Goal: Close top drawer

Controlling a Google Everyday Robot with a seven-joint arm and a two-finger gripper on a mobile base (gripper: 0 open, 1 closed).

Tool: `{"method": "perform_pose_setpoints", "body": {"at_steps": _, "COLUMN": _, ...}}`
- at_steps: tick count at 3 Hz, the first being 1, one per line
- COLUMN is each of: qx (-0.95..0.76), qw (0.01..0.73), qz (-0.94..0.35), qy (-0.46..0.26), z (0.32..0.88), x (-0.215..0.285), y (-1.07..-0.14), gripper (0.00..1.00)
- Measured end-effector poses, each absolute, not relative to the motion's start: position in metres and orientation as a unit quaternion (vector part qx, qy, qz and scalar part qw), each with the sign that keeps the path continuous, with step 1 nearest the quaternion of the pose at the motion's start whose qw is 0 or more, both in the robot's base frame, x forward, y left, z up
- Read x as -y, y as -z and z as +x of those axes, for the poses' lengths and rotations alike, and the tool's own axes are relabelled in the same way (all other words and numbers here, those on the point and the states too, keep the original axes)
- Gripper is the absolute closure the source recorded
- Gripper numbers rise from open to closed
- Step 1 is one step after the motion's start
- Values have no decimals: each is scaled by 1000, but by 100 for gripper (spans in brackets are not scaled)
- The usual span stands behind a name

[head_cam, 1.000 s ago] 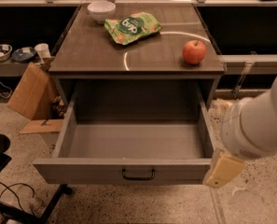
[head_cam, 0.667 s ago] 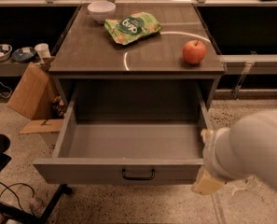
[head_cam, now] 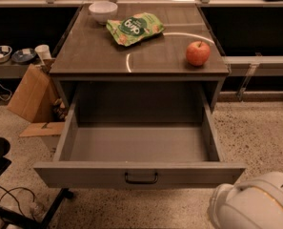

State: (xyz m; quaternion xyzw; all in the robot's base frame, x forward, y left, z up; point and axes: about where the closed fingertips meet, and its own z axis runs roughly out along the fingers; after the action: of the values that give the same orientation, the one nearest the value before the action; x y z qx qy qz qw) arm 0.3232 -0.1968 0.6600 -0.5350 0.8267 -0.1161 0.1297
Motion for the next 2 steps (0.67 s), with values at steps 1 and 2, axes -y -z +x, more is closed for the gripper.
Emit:
{"method": "perform_pose_setpoints", "body": {"at_steps": 1, "qx": -829, "qw": 136, "qz": -525, "qy": 138, "z": 308, "x": 196, "y": -640, "gripper": 91}}
{"method": "perform_pose_setpoints", "body": {"at_steps": 2, "qx": -820, "qw": 169, "qz": -525, "qy": 154, "z": 320, "x": 187, "y": -632, "gripper": 100}}
